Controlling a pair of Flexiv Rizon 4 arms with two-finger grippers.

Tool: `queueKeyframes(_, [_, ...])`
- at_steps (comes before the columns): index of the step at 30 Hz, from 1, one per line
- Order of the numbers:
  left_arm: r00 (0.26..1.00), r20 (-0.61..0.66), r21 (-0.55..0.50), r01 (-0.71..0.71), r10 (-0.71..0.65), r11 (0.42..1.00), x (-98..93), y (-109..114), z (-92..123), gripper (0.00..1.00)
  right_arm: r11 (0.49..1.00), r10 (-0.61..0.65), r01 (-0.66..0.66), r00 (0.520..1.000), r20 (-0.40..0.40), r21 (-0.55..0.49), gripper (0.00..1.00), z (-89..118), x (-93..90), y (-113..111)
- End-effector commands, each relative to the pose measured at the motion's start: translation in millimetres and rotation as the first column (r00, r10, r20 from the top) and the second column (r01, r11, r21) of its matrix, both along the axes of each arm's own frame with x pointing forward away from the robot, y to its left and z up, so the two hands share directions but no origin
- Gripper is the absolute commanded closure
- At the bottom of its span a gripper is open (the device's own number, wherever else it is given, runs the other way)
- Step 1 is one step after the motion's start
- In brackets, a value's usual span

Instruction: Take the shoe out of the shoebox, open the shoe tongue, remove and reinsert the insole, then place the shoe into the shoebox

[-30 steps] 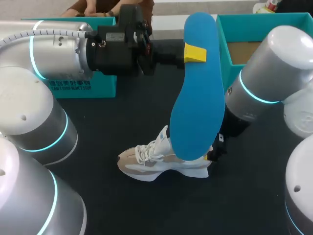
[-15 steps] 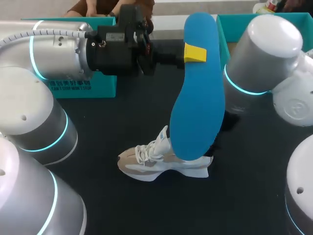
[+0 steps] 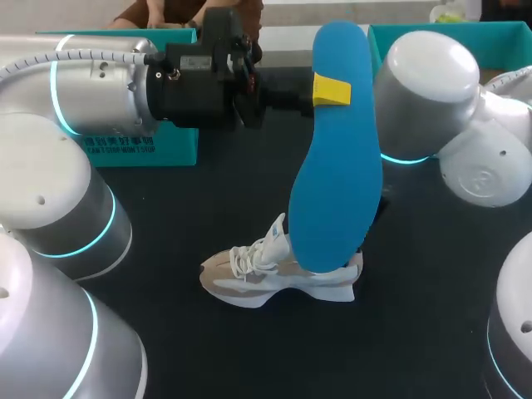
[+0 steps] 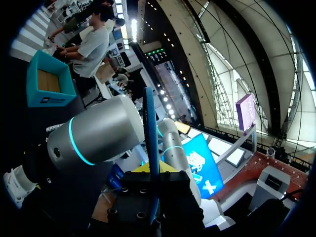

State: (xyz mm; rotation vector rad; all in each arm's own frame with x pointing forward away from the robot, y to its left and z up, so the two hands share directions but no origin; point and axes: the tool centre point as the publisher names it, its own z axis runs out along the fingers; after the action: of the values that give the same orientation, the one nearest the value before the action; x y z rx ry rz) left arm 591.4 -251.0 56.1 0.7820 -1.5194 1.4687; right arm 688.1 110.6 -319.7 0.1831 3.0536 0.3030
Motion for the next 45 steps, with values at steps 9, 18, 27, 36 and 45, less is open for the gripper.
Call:
queueKeyframes(9, [1.000, -0.001, 0.002, -0.001, 0.001, 1.000, -0.9, 0.3, -0.6, 1.00, 0.999, 0.008, -0.008, 1.000, 0.003, 0.040, 0.00, -33.0, 35.8, 36.9])
queueKeyframes(18, [1.000, -0.001, 0.002, -0.001, 0.001, 1.000, -0.9, 0.3, -0.6, 1.00, 1.000, 0.027, -0.027, 0.999, -0.044, -0.001, 0.51, -64.5, 46.4, 43.3])
queueKeyframes(27, [1.000, -0.001, 0.002, -0.001, 0.001, 1.000, -0.9, 0.3, -0.6, 1.00, 1.000, 0.010, -0.011, 0.995, -0.095, -0.008, 0.57, -80.8, 34.3, 45.1])
queueKeyframes(36, [1.000, -0.001, 0.002, -0.001, 0.001, 1.000, -0.9, 0.3, -0.6, 1.00, 1.000, -0.015, 0.011, 0.992, -0.123, -0.028, 0.55, -80.5, 20.8, 41.2])
queueKeyframes(45, [1.000, -0.001, 0.002, -0.001, 0.001, 1.000, -0.9, 0.3, -0.6, 1.00, 0.999, -0.029, 0.023, 0.990, -0.139, -0.043, 1.00, -81.2, 18.9, 34.4])
